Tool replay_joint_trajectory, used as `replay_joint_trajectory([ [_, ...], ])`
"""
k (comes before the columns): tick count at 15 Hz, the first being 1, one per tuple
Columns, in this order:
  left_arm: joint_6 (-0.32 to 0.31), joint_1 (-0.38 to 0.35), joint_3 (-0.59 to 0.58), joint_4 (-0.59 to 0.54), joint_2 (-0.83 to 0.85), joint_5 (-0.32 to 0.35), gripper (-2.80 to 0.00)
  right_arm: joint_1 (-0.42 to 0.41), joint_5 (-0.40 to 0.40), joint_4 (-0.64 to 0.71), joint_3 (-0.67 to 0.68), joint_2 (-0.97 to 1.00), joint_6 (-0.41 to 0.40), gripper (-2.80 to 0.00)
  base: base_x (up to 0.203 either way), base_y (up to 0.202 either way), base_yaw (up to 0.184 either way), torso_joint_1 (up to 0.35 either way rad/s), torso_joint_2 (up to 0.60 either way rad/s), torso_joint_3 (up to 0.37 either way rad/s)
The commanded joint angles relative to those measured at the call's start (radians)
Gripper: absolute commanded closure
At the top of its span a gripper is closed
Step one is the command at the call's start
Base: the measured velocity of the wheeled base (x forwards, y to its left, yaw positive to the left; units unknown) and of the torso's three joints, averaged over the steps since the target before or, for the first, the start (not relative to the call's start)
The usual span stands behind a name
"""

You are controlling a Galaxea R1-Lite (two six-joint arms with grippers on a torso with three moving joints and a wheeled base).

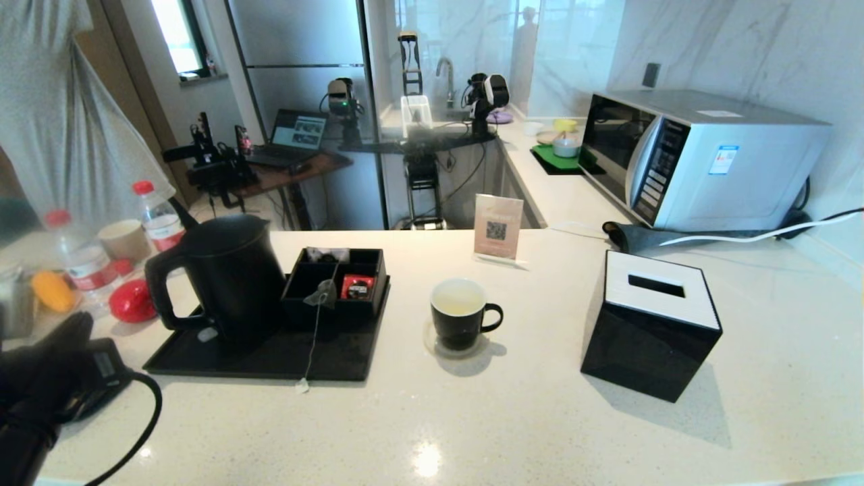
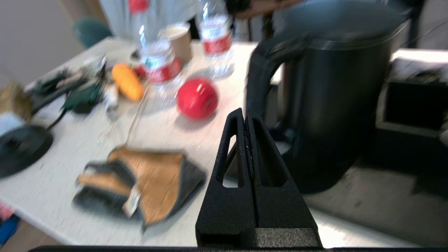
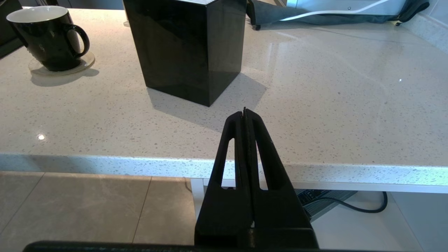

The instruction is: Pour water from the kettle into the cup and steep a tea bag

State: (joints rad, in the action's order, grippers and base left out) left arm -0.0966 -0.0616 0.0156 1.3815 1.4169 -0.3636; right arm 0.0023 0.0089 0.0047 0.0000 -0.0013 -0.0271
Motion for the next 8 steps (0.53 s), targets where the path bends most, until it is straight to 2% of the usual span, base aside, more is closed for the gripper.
replay_joint_trajectory([
  [1, -0.003, 0.054, 0.070, -0.017, -0.022, -0.001, 0.00, 0.001, 0.000, 0.000, 0.000, 0.001, -0.001, 0.00, 0.000, 0.000, 0.000, 0.000, 0.00, 0.000],
  [3, -0.008, 0.126, 0.186, -0.136, -0.046, -0.001, 0.00, 0.000, 0.000, 0.000, 0.000, 0.001, -0.001, 0.00, 0.000, 0.000, 0.000, 0.000, 0.00, 0.000],
  [4, -0.010, 0.169, 0.255, -0.265, -0.076, -0.001, 0.00, -0.001, 0.000, 0.000, 0.000, 0.001, 0.000, 0.00, 0.000, 0.000, 0.000, 0.000, 0.00, 0.000],
  [6, -0.013, 0.250, 0.387, -0.565, -0.149, -0.001, 0.00, 0.001, 0.000, 0.000, 0.000, 0.001, 0.000, 0.00, 0.000, 0.000, 0.000, 0.000, 0.00, 0.000],
  [8, -0.013, 0.318, 0.527, -0.918, -0.216, 0.002, 0.00, 0.001, 0.000, 0.000, 0.000, 0.001, 0.001, 0.00, 0.000, 0.000, 0.000, 0.000, 0.00, 0.000],
])
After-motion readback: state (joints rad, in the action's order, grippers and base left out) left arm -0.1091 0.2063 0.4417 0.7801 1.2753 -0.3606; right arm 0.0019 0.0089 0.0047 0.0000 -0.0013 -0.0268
